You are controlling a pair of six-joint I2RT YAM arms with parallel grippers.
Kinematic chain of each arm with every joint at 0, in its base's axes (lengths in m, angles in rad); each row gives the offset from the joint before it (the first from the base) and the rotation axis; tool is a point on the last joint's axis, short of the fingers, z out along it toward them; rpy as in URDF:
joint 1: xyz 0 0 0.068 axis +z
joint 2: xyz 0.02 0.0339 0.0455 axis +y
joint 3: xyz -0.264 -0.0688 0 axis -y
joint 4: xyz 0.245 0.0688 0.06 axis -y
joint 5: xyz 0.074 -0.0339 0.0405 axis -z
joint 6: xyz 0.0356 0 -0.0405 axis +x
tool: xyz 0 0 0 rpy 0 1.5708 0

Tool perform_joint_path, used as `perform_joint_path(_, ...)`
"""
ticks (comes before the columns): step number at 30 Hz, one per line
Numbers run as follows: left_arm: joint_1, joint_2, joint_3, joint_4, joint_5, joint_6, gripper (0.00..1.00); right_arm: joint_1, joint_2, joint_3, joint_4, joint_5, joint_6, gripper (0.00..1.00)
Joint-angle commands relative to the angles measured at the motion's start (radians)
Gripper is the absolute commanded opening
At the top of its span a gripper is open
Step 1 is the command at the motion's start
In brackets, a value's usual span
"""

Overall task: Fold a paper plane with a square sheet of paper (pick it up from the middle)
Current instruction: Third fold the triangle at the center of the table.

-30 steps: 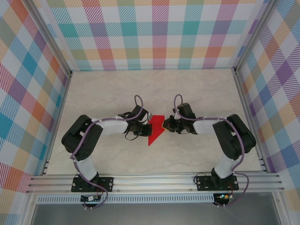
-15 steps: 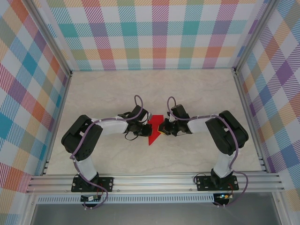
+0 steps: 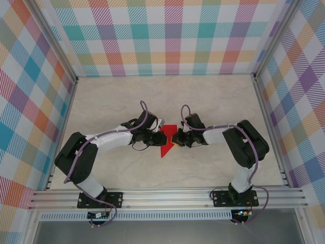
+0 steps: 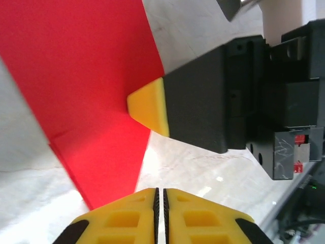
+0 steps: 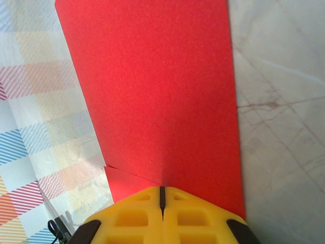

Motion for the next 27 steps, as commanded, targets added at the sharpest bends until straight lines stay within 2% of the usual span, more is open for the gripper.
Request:
perform_joint_path(1, 0.009, 0.065, 0.014, 0.021, 0.124, -0.077, 0.1, 0.007, 0.025, -0.004, -0.079, 0.046, -0.013, 0.01)
perform_joint_path(8, 0.01, 0.164, -0.001, 0.109, 0.17, -0.134, 0.08, 0.007, 0.025, -0.003, -0.081, 0.047, -0.015, 0.01)
perform_joint_path(15, 0.017, 0.185, -0.015, 0.053, 0.133, -0.108, 0.08, 0.007, 0.031, -0.008, -0.086, 0.052, -0.017, 0.01)
perform_joint_path(19, 0.018, 0.207, -0.043, 0.052, 0.147, -0.096, 0.08, 0.007, 0.037, -0.008, -0.094, 0.056, -0.019, 0.01)
perform_joint_path(27, 0.018, 0.173, -0.099, 0.0, 0.109, -0.066, 0.08, 0.007, 0.031, -0.007, -0.114, 0.067, -0.022, 0.01)
